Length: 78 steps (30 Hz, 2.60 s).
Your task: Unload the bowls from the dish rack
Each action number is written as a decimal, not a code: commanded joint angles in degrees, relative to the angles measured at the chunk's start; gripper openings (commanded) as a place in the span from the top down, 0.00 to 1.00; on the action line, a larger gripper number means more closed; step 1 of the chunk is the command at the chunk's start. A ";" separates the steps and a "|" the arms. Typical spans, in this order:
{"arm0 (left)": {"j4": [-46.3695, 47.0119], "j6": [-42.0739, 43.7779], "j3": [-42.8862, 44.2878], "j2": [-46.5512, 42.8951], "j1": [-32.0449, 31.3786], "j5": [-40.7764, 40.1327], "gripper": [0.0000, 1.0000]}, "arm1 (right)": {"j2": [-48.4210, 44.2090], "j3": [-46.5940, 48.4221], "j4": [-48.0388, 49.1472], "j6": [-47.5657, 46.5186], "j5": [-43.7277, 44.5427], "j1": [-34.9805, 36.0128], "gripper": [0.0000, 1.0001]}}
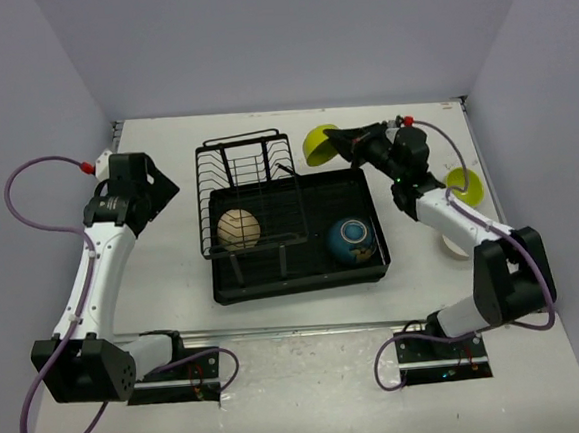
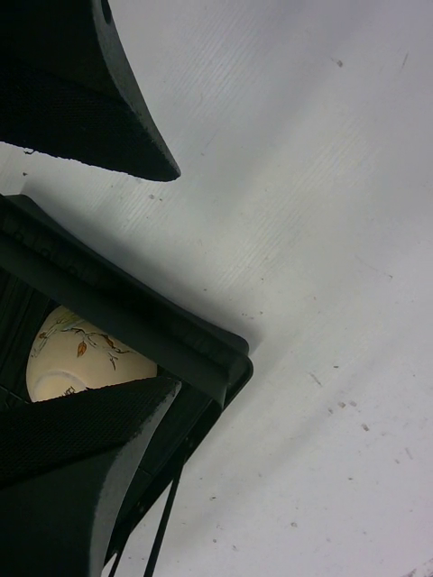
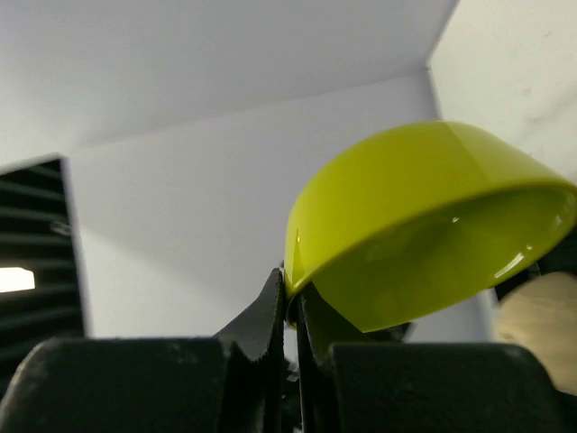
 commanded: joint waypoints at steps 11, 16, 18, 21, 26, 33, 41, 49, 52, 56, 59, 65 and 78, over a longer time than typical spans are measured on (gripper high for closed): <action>2.98 1.41 0.74 3.38 0.42 0.56 0.11 | 6.13 40.98 -71.00 -62.76 22.33 -5.10 1.00; 2.98 1.41 0.91 4.79 0.42 1.79 0.11 | 5.62 40.14 -80.34 -70.16 40.72 -5.28 1.00; 2.71 1.93 1.35 5.05 0.33 1.18 0.12 | 4.65 38.64 -82.09 -71.13 45.91 -5.54 1.00; 1.84 2.90 2.40 6.02 0.33 0.65 0.11 | 2.54 35.48 -84.65 -72.45 49.45 -7.12 1.00; 3.15 2.91 2.06 7.07 0.24 0.74 0.11 | -4.38 28.10 -84.94 -75.87 49.53 -13.18 1.00; 5.79 1.50 -0.67 7.51 0.24 2.49 0.11 | -5.38 22.03 -83.78 -80.10 45.68 -19.95 1.00; 4.91 2.47 3.28 9.80 0.24 1.79 0.11 | -2.48 17.73 -83.33 -78.44 42.07 -20.92 1.00; 5.70 2.47 4.78 11.99 0.24 1.97 0.11 | -1.77 11.22 -83.34 -78.17 39.43 -21.80 1.00; 5.97 2.38 5.39 12.87 0.24 2.23 0.11 | -1.60 10.95 -83.77 -78.26 39.25 -21.80 1.00; 6.14 2.73 6.01 13.75 0.24 2.14 0.11 | -1.34 10.86 -84.83 -77.64 38.29 -21.80 1.00; 6.23 3.17 6.53 14.37 0.24 1.88 0.10 | -0.81 11.04 -85.79 -77.29 37.94 -21.80 1.00; 6.67 3.96 6.36 14.81 0.24 1.53 0.10 | -0.02 11.56 -85.80 -76.68 38.37 -21.80 1.00; 6.58 4.66 6.89 15.69 0.33 1.71 0.10 | 4.73 13.41 -83.87 -76.41 38.90 -22.68 0.75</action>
